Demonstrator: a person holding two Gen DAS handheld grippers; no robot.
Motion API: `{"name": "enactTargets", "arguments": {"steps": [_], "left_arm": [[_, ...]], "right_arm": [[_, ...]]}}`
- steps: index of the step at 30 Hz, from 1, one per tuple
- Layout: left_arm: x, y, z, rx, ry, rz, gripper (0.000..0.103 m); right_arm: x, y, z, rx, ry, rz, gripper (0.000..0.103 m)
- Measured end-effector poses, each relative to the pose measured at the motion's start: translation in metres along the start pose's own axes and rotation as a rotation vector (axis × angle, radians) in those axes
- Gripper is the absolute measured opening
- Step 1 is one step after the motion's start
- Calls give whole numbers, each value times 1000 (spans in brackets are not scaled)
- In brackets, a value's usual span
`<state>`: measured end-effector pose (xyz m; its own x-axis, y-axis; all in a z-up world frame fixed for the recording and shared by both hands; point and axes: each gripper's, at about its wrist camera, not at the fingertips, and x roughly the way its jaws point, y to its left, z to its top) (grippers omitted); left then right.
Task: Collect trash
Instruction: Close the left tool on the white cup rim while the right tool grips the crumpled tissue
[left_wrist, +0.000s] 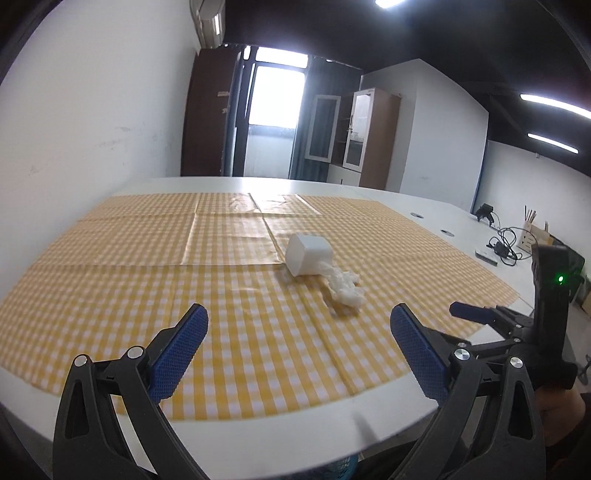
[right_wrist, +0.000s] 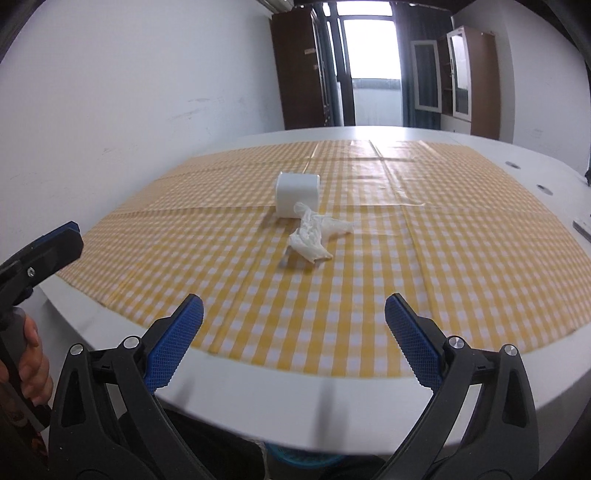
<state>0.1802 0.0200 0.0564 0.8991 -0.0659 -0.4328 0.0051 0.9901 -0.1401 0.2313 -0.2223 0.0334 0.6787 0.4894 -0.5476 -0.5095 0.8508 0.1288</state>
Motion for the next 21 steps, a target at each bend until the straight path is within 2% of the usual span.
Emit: {"name": "enactTargets", "arguments": {"steps": [10,15,21], "left_arm": [[82,27,28,-48,103,-71,97],[125,34,36,-53,167,-91,97],[175,30,43,-11,222,-165,97]], "right_arm": [[71,-15,35,14,136,0,94],[103,-23,47,36,190,-2,89],[134,-31,57,67,255,20,65]]}}
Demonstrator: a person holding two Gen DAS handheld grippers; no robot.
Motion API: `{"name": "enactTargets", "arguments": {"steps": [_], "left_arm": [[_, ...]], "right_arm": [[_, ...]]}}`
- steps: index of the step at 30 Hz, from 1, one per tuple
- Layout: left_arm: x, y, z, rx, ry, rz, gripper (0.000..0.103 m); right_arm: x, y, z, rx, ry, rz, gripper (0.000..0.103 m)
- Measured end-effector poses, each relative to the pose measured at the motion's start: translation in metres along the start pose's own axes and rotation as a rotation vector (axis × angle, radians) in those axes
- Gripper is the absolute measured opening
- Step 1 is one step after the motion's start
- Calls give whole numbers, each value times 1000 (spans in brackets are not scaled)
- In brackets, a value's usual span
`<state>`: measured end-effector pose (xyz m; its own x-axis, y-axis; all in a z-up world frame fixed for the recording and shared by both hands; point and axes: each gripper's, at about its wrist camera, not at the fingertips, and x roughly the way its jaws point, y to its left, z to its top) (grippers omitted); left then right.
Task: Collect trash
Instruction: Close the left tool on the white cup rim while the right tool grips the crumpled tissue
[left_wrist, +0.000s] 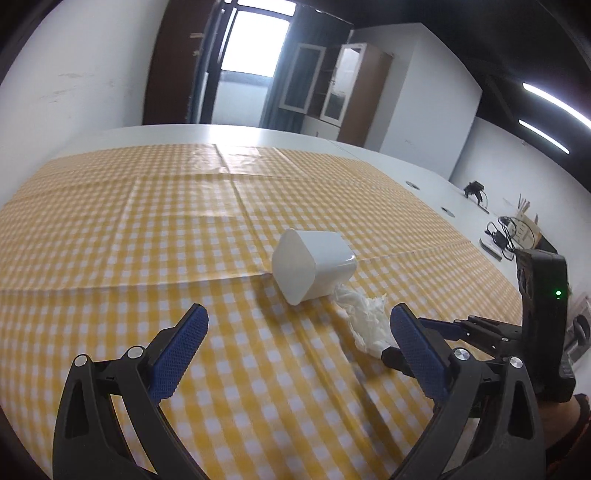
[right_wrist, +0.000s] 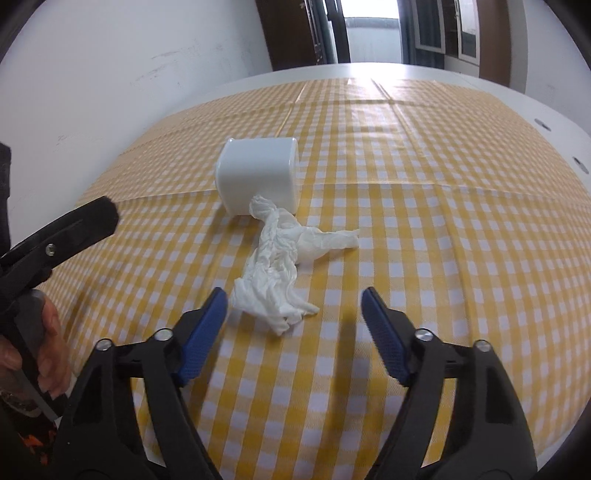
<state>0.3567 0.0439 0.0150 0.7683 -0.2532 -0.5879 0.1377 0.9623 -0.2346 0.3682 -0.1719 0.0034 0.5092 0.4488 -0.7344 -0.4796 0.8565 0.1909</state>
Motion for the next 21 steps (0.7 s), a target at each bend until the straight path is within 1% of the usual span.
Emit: {"name": "enactTargets", "arguments": {"steps": [2,6,7,9,10,11,12,13,14,16,17,19,20,21], "left_arm": [[15,-1,6,18,20,-26,96],[40,0,15,34,52,-70,95],[46,0,18,31,60,-81,94],[57,1,21,16,83,-116,92],[61,0,22,12,92,-129,89],[65,-1,24,13,100,-139,88],[69,-2,25,15,105,-146,86],[73,-3,27,18,111,-152,83],[79,-4,29,13,124,-168,79],[88,-5,30,-4,150,-209,59],[93,-5,30,-11,157,-226,54],[102,-10,27,-15,186,-236,36],[101,-12,26,-22,178,-250,31],[101,-16,26,-16,172,-251,15]], "right_arm": [[3,1,4,-5,4,11,61],[13,2,13,-17,21,26,43],[15,2,14,-19,26,33,41],[19,2,14,-19,40,48,29],[20,2,15,-23,43,52,26],[21,-1,15,-25,44,56,20],[21,-1,15,-30,40,62,17],[20,-2,14,-32,36,63,16],[20,-2,14,-32,32,63,15],[14,-9,10,-20,20,66,13],[11,-11,8,-12,14,67,12],[7,-16,4,-6,4,64,12],[3,-20,1,-4,-2,60,12],[0,-22,-2,-4,-5,57,12]]}}
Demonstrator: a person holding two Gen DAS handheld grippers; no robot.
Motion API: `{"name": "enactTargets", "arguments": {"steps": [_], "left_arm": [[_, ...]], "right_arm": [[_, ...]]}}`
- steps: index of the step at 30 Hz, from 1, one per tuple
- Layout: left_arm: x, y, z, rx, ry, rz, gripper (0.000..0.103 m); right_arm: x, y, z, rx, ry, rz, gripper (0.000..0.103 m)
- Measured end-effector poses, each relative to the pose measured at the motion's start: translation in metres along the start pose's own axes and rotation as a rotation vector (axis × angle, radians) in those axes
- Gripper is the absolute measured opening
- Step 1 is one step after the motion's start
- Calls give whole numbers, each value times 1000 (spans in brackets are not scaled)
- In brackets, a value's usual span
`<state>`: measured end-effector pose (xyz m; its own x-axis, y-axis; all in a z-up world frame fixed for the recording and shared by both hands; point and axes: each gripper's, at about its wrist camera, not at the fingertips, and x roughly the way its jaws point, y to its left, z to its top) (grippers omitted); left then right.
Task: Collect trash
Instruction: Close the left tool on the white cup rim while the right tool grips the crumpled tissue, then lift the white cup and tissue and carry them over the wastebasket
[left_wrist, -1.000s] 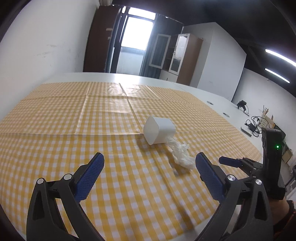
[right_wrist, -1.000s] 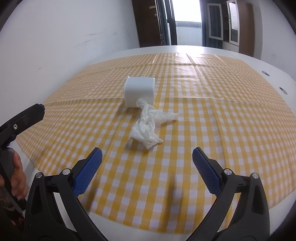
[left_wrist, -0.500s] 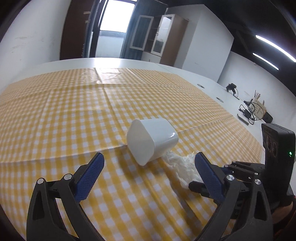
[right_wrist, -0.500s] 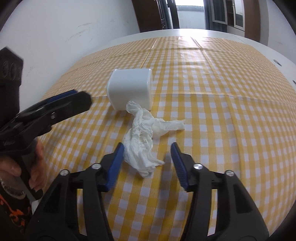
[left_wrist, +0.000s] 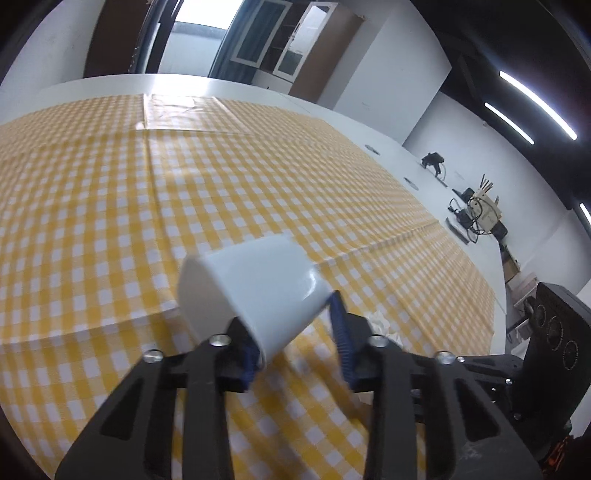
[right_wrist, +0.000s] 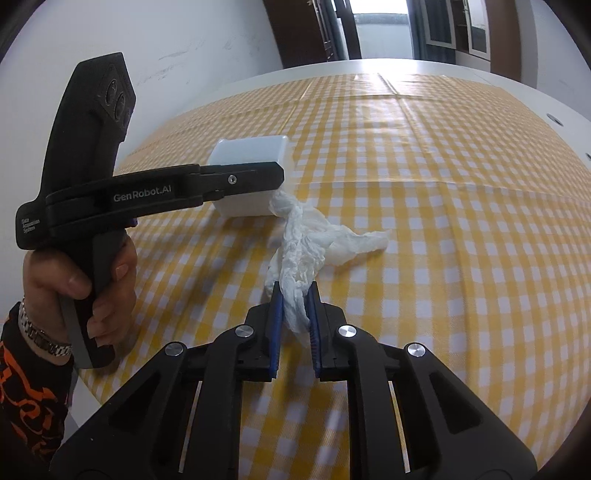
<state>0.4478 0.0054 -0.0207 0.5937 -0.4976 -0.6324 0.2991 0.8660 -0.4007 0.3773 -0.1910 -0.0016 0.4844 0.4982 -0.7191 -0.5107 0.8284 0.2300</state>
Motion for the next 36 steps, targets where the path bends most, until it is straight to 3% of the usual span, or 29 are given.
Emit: {"name": "enactTargets", "arguments": {"steps": [1,4,12,17,20,23,36], "left_arm": [[-1,-6,-1,19,-10,15,6],[-10,-21,-2,49,-54,65,3],[-51,-43,-24,53,-111,179,3],[-87,-55,-41,56,-140,211,3],[-108,-75,-59,117,-180,298,3],[-126,-88,-77,135,-202,338,3],[-171,-137,-152,107,-251,317,3]], "right_arm": [[-4,-2,-3,2,-4,-3,12],[-15,-7,-9,5,-17,-4,11],[-52,-2,-28,-11,-65,-1,11],[-74,13,-41,-31,-94,3,11],[-89,21,-48,-40,-108,25,11],[-104,31,-57,-57,-126,36,11],[-146,48,-109,-106,-183,51,11]]}}
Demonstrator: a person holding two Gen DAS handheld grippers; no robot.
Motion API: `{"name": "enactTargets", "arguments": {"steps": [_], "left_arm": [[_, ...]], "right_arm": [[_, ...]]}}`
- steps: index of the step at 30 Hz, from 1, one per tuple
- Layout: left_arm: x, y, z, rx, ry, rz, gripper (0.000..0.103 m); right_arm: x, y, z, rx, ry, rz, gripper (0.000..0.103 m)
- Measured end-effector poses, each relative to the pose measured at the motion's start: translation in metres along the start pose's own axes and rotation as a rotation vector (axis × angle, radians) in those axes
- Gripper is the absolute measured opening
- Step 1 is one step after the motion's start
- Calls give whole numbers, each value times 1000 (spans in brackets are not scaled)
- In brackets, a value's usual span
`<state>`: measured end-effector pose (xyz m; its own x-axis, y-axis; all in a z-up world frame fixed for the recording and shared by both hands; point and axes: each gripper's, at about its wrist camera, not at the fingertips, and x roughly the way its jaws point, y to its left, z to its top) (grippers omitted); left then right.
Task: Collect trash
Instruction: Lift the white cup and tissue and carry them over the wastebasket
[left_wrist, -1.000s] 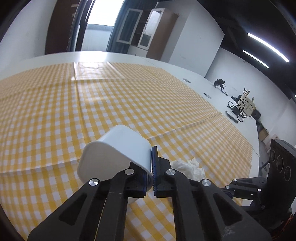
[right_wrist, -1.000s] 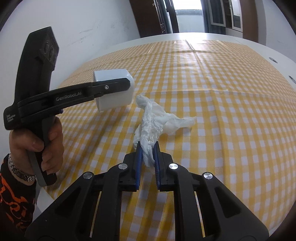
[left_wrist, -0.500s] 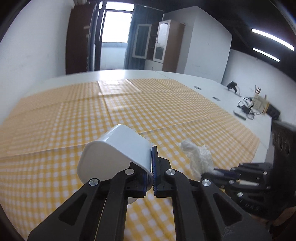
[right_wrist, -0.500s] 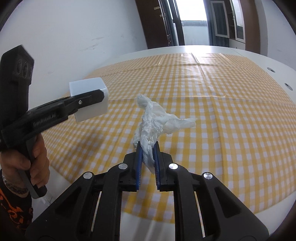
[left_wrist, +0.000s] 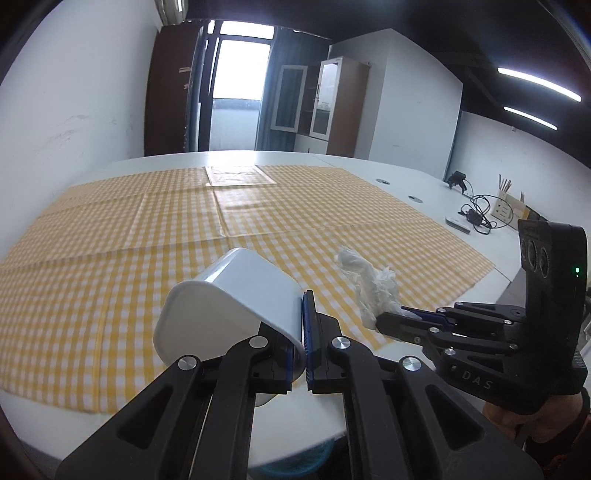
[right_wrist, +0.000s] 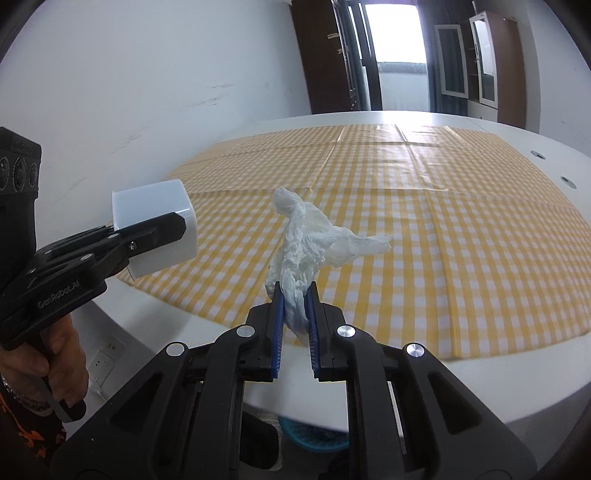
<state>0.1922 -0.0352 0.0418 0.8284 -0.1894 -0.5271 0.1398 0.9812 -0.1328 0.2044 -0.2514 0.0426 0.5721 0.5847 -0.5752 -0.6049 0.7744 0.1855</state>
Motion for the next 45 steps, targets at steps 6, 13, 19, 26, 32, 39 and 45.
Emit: {"name": "enactTargets", "arguments": {"steps": [6,13,19,26,32,39,45], "left_arm": [[-25,-19,-28,-19,-14,-30,3],[-52,-39,-58,-9,-18,-48,3],[-67,-50,-85,-5,16,-58,3],[-77,-61,-115,24,54,-42,3],[-76,-62,-142,15,106,-47,3],[-53,-49,-173,-37,173,-57,3],[-15,-23,-204,-118,256,-70,3]], "right_arm": [[-20,4,-25,-2,-22,4,11],[-43,13,-57,-13,-30,17,11],[-55,22,-86,-53,-29,-8,11],[-62,27,-120,-43,13,48,11],[-64,32,-150,-59,60,48,11],[-32,26,-182,-24,156,59,11],[17,6,-200,50,271,88,11]]}}
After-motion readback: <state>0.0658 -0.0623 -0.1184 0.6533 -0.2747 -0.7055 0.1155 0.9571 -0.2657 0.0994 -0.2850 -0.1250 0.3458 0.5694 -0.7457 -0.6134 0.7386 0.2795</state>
